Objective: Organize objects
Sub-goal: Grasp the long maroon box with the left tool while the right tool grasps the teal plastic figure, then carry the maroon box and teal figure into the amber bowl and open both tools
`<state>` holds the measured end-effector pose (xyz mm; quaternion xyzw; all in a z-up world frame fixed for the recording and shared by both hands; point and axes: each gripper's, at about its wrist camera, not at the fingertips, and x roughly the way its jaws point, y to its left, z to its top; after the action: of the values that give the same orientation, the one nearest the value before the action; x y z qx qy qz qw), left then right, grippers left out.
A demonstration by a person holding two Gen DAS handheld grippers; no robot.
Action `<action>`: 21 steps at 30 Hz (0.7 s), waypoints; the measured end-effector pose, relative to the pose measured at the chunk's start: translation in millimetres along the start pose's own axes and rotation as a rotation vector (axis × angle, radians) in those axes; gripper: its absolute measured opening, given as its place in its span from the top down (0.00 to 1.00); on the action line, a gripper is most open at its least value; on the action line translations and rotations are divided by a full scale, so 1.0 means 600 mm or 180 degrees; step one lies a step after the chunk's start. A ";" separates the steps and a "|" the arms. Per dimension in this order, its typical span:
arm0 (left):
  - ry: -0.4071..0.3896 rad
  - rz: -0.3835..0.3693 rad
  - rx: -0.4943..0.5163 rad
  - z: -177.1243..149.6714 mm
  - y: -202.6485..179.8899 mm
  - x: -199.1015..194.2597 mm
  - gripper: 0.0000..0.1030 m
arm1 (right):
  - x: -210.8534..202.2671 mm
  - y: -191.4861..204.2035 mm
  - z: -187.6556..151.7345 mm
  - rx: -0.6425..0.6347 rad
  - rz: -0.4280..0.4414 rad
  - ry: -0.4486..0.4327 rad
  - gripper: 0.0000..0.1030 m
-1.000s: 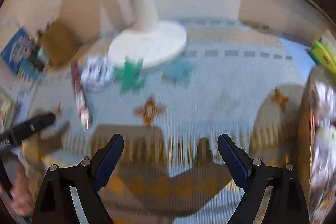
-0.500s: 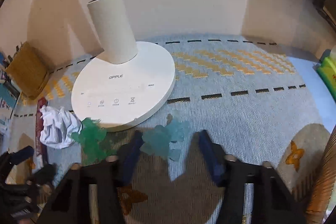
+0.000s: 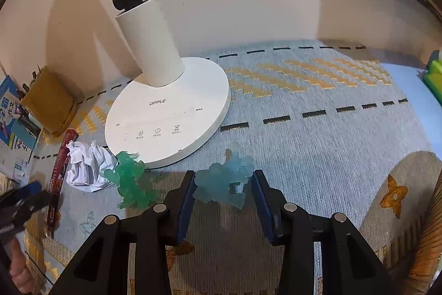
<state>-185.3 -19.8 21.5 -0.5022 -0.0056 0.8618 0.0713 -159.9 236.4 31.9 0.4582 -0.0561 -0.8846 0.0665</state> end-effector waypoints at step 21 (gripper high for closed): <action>-0.0302 -0.0479 0.0226 -0.113 -0.064 -0.112 0.74 | -0.137 0.039 -0.084 -0.0267 0.0297 -0.0370 0.62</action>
<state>-89.4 5.2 48.9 -0.4561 -0.0160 0.8765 0.1532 -70.1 225.7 73.0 0.3998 -0.0440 -0.9072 0.1234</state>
